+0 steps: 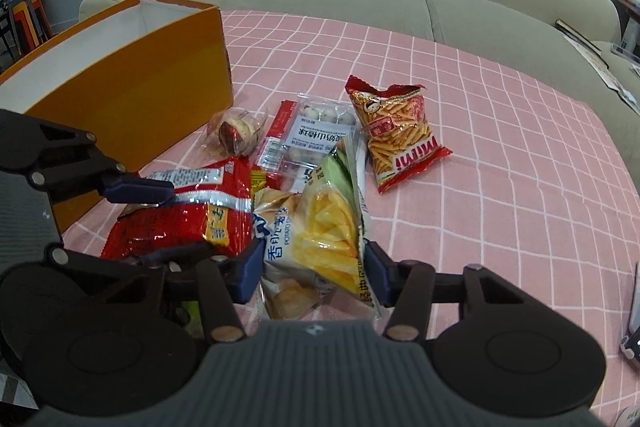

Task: Organize snacks
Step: 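Grasp the red snack bag with the left gripper while the right grasps the yellow chip bag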

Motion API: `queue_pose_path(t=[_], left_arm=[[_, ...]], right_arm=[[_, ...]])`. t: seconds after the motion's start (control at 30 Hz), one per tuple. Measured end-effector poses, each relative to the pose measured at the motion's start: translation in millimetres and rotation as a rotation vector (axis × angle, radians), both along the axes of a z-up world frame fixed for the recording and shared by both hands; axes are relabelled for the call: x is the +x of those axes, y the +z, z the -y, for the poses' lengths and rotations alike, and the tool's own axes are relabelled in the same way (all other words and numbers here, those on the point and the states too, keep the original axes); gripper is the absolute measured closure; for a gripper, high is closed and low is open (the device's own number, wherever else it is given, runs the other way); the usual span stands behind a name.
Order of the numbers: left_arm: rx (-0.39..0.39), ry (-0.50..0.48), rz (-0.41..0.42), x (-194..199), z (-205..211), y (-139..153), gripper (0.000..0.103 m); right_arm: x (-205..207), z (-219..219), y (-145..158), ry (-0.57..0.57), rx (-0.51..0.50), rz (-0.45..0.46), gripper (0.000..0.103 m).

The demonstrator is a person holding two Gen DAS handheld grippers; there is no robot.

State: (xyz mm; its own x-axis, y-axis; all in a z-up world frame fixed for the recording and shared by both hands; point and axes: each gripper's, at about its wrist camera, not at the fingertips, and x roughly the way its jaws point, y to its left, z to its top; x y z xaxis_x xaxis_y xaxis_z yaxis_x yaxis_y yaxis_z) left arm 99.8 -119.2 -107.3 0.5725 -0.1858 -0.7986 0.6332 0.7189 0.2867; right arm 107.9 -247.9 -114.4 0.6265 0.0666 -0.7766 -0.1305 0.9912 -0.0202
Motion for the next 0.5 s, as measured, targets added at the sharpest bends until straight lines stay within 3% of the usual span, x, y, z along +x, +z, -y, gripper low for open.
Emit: queue_pose_path(t=[0.13,0.17,0.2,0.33,0.5], left_arm=[[-0.01,0.028,0.0,-0.2,-3.2,2.2,0.078],[-0.015,0.037,-0.005,0.4,-4.4,3.0,0.087],[-0.022,0.046,-0.012,1.3,-5.3,3.9,0.102],[-0.045,0.086,-0.032,3.8,-9.1,7.8,0.103],[-0.05,0.098,0.007,-2.4,-12.0,16.6,0.103]], right_arm=[[-0.6,-2.3,1.0,0.0,-0.011,0.002,0.055],[-0.6,-3.0,1.5,0.0,-0.013,0.003,0.055],[-0.7,-3.6,1.9,0.001,-0.015,0.004,0.055],[-3.0,-6.2,4.0,0.01,-0.025,0.007,0.056],[-5.1,-7.5,10.5,0.014,-0.027,0.025,0.057]])
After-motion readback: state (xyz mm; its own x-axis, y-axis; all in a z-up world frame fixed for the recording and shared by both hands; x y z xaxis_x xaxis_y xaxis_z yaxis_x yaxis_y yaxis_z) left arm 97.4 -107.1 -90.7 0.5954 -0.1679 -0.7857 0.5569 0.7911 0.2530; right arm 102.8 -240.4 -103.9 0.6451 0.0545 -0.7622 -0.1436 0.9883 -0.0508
